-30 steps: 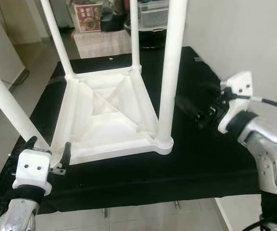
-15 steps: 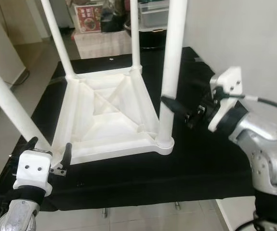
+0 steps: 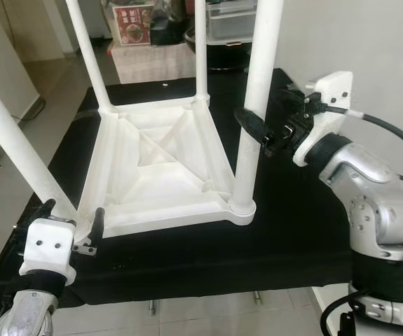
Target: Building children table
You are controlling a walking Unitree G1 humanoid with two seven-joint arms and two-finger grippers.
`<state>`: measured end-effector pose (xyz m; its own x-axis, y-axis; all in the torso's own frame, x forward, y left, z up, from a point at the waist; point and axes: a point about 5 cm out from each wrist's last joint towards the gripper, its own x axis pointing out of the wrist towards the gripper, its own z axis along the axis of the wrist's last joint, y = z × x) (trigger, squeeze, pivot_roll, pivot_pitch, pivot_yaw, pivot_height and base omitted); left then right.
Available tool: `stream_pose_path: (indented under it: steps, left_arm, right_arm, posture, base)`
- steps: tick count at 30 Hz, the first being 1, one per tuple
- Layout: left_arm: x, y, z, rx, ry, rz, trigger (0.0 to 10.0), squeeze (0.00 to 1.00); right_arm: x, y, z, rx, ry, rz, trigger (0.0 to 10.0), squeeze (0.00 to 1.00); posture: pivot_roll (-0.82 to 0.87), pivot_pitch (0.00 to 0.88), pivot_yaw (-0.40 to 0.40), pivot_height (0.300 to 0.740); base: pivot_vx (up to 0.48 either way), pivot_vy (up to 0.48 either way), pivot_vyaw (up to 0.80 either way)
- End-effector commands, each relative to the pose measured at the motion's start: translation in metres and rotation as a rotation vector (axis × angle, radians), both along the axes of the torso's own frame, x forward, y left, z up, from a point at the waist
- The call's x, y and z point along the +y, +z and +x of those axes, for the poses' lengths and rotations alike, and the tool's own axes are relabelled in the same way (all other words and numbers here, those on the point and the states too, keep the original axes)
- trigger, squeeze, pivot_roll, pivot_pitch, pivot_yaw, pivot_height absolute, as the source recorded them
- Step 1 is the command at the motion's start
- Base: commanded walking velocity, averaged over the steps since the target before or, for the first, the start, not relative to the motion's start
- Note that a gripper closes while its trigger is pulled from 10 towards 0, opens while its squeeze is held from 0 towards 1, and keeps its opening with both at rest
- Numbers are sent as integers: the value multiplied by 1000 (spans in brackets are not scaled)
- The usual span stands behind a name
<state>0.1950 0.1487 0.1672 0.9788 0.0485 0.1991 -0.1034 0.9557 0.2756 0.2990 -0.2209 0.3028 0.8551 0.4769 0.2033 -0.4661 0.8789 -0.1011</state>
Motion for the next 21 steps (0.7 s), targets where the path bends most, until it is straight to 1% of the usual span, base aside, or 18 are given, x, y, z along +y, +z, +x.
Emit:
stream_pose_path:
  steps: [1, 2, 4, 5, 6, 7, 8, 9, 13, 14, 15, 16, 17, 18, 20, 21]
  left_arm:
    - [1, -4, 0, 18, 11, 7, 10000, 0]
    - [1, -4, 0, 18, 11, 7, 10000, 0]
    - [2, -5, 0, 19, 16, 6, 10000, 0]
    - [2, -5, 0, 19, 16, 6, 10000, 0]
    - [2, -5, -1, 20, 20, 5, 10000, 0]
    - [2, -5, -1, 20, 20, 5, 10000, 0]
    - [3, -5, -1, 21, 23, 5, 10000, 0]
    - [3, -5, -2, 22, 28, 5, 10000, 0]
    - [4, -5, -3, 23, 32, 5, 10000, 0]
    - [4, -5, -3, 24, 33, 4, 10000, 0]
    - [4, -5, -3, 24, 33, 4, 10000, 0]
    - [4, -5, -3, 24, 34, 4, 10000, 0]
    - [4, -5, -3, 24, 34, 4, 10000, 0]
    - [4, -5, -3, 24, 36, 3, 10000, 0]
    - [4, -5, -3, 24, 36, 3, 10000, 0]
    - [4, -5, -3, 23, 37, 2, 10000, 0]
  right_arm:
    - [6, 1, 3, 21, 2, 23, 10000, 0]
    - [6, 1, 3, 21, 2, 23, 10000, 0]
    - [13, 2, 6, 49, -10, 43, 10000, 0]
    - [13, 2, 6, 49, -10, 43, 10000, 0]
    - [18, 1, 7, 69, -20, 40, 10000, 0]
    - [18, 1, 7, 69, -20, 40, 10000, 0]
    - [22, -1, 7, 86, -28, 34, 10000, 0]
    - [25, -3, 8, 106, -41, 25, 9686, 0]
    - [27, -4, 8, 127, -54, 18, 9686, 0]
    - [26, -5, 8, 139, -69, 22, 4980, 0]
    - [26, -5, 8, 139, -69, 22, 4980, 0]
    - [25, -6, 9, 152, -90, 30, 0, 0]
    - [25, -6, 9, 152, -90, 30, 0, 0]
    - [21, -7, 11, 170, -128, 44, 0, 0]
    - [21, -7, 11, 170, -128, 44, 0, 0]
    - [19, -7, 11, 174, -148, 56, 0, 0]
  posture:
    - [-58, 62, 2, 740]
    - [-58, 62, 2, 740]
    - [-61, 68, -6, 740]
    - [-61, 68, -6, 740]
    - [-61, 68, -6, 740]
    - [-61, 68, -6, 740]
    - [-60, 74, -14, 740]
    - [-61, 76, -16, 740]
    - [-61, 76, -16, 740]
    - [-64, 79, -19, 740]
    - [-64, 79, -19, 740]
    - [-65, 79, -19, 740]
    - [-65, 79, -19, 740]
    - [-65, 81, -20, 740]
    - [-65, 81, -20, 740]
    - [-64, 81, -21, 740]
  base:
    - [0, 0, 0]
    - [0, 0, 0]
    - [0, 0, 0]
    - [0, 0, 0]
    - [0, 0, 0]
    - [0, 0, 0]
    - [0, 0, 0]
    - [0, 0, 0]
    - [0, 0, 0]
    - [0, 0, 0]
    - [0, 0, 0]
    - [0, 0, 0]
    - [0, 0, 0]
    - [0, 0, 0]
    - [0, 0, 0]
    - [0, 0, 0]
